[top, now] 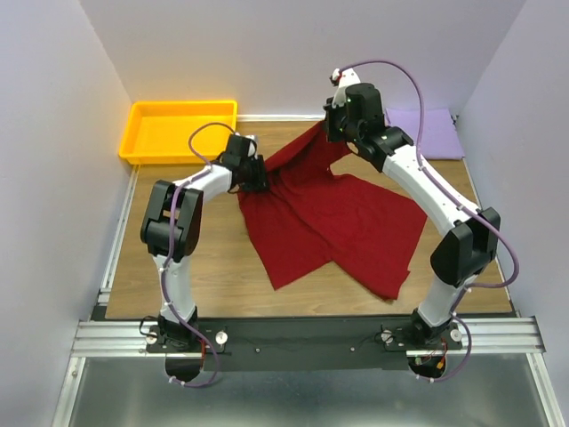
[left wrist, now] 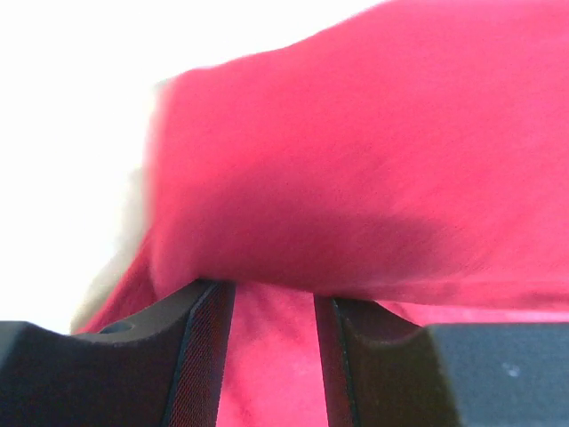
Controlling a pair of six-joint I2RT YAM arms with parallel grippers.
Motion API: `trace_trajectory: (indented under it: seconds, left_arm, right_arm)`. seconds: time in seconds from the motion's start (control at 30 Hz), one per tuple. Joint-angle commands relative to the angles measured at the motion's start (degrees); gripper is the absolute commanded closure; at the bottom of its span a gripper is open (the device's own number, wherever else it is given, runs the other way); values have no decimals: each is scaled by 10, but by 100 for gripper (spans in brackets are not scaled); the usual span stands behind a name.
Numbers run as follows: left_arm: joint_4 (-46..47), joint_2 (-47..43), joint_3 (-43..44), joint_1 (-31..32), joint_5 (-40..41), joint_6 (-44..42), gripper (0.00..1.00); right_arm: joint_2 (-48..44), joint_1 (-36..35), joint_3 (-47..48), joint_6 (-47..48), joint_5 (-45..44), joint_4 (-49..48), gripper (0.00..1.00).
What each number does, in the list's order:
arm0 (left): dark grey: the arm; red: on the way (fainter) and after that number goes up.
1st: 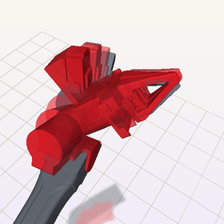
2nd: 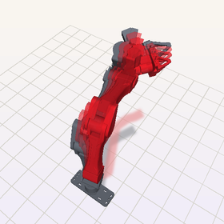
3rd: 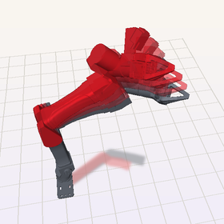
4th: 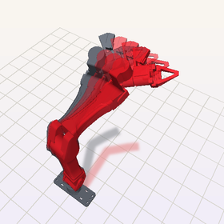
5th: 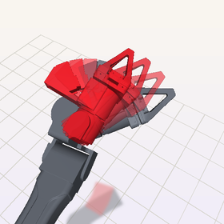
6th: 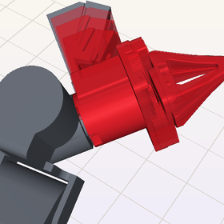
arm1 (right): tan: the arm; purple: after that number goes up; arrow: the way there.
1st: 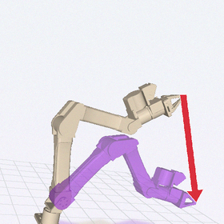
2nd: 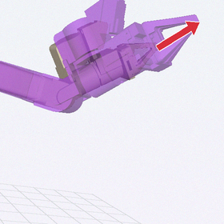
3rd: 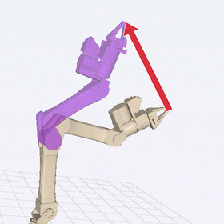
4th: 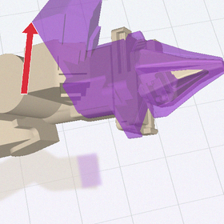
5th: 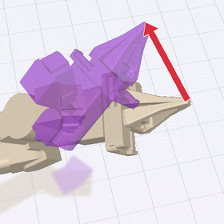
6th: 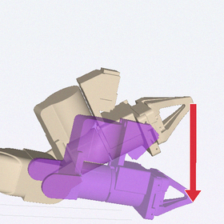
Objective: Fold and stack the t-shirts
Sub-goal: Flatten the tshirt out
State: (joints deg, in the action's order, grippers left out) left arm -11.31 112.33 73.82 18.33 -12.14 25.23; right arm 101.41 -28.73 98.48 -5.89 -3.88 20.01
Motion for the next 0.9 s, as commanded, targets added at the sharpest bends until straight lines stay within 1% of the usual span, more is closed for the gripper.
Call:
trace_trajectory:
  seconds: [0.0, 0.03, 0.13, 0.2, 0.3, 0.33, 0.37, 0.4, 0.43, 0.47, 0.5, 0.53, 0.57, 0.67, 0.73, 0.77, 0.83, 0.87]
  left_arm:
    - [-21, 45, 105, -39, 21, 10, 53]
    - [-31, 61, 151, -42, 27, 8, 53]
    - [-43, 72, 213, -51, 50, 0, 53]
    - [-36, 61, 214, -55, 69, -2, 53]
    - [1, 2, 163, -61, 82, 5, 52]
    - [20, -39, 124, -63, 89, 7, 52]
    - [27, -62, 104, -63, 93, 10, 52]
    - [33, -83, 86, -63, 96, 10, 51]
    - [37, -131, 45, -63, 102, 12, 50]
    - [44, -155, 27, -63, 106, 14, 49]
    - [49, -203, -14, -63, 113, 14, 49]
    - [51, -226, -32, -63, 117, 14, 49]
    - [52, -250, -51, -63, 117, 16, 48]
    - [53, -339, -120, -62, 143, 11, 48]
    - [54, -397, -151, -62, 146, 7, 48]
    - [52, -415, -177, -62, 145, 1, 48]
    - [52, -459, -212, -62, 141, -9, 48]
    - [52, -473, -222, -62, 140, -13, 48]
  right_arm:
    - [-13, 4, 43, 33, -3, -3, 99]
    - [-27, 4, 42, 39, 21, -2, 99]
    - [-54, 4, 28, 47, 69, 0, 99]
    - [-83, 4, 17, 48, 125, 9, 99]
    - [-123, 4, -6, 41, 207, 35, 99]
    - [-132, 4, -14, 33, 231, 49, 99]
    - [-156, 4, -36, 26, 277, 53, 99]
    - [-169, 4, -50, 21, 305, 57, 99]
    - [-180, 4, -64, 16, 334, 59, 99]
    - [-192, 3, -95, 3, 394, 66, 99]
    - [-211, 3, -110, -13, 427, 76, 99]
    - [-219, 2, -129, -22, 459, 80, 99]
    - [-227, -5, -165, -29, 518, 85, 99]
    - [-255, -29, -229, -45, 587, 108, 99]
    - [-267, -61, -288, -36, 593, 130, 99]
    - [-271, -90, -309, -27, 586, 153, 99]
    - [-267, -126, -352, -17, 582, 188, 99]
    - [-249, -164, -360, -13, 577, 200, 97]
